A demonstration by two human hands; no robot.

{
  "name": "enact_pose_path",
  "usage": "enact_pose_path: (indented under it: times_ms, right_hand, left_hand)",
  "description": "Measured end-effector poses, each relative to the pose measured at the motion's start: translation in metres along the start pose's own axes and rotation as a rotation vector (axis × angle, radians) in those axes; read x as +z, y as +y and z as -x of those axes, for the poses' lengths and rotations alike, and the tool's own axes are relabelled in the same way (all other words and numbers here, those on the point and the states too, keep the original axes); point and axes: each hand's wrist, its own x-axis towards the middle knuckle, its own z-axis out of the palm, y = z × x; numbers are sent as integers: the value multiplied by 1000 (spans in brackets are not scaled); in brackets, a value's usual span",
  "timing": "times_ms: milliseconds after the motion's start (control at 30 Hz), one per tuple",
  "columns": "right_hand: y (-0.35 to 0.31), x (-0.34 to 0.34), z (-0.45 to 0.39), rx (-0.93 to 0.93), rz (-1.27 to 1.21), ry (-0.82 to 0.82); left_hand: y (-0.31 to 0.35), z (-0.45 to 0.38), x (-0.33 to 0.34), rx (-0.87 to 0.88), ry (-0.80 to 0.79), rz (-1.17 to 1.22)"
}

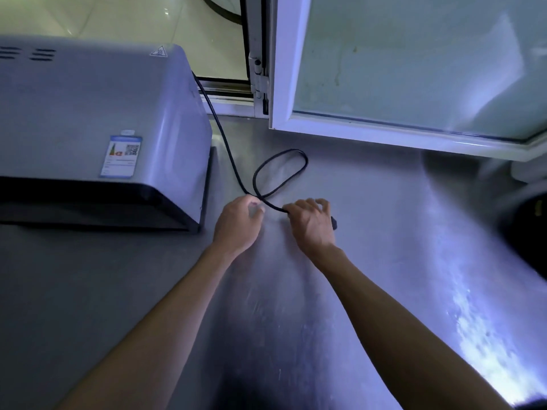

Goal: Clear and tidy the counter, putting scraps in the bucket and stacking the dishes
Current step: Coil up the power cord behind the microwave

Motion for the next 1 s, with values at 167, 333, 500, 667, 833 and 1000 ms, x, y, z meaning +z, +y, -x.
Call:
enact_pose_path:
  times_ms: [167,333,500,667,833,1000]
  right_hand:
    - [-17,-16,54,10,-57,88]
    - [-30,-33,105,-7,-161,137]
    - [-32,-45,150,-29,-293,155]
    - [-30,-51,176,-100,-343,127]
    - [-29,-59,181,-141,-481,127]
    - [-11,-64,176,45,-703,139]
  left_hand:
    - [7,35,-8,-149,42,174]
    - [24,72,-19,-108,46,401]
    - [44,120,-19,-75,-5,720]
    - [56,159,-19,-35,-38,788]
    - [73,181,-29,42,19,809]
    - [81,203,-36,150,83,758]
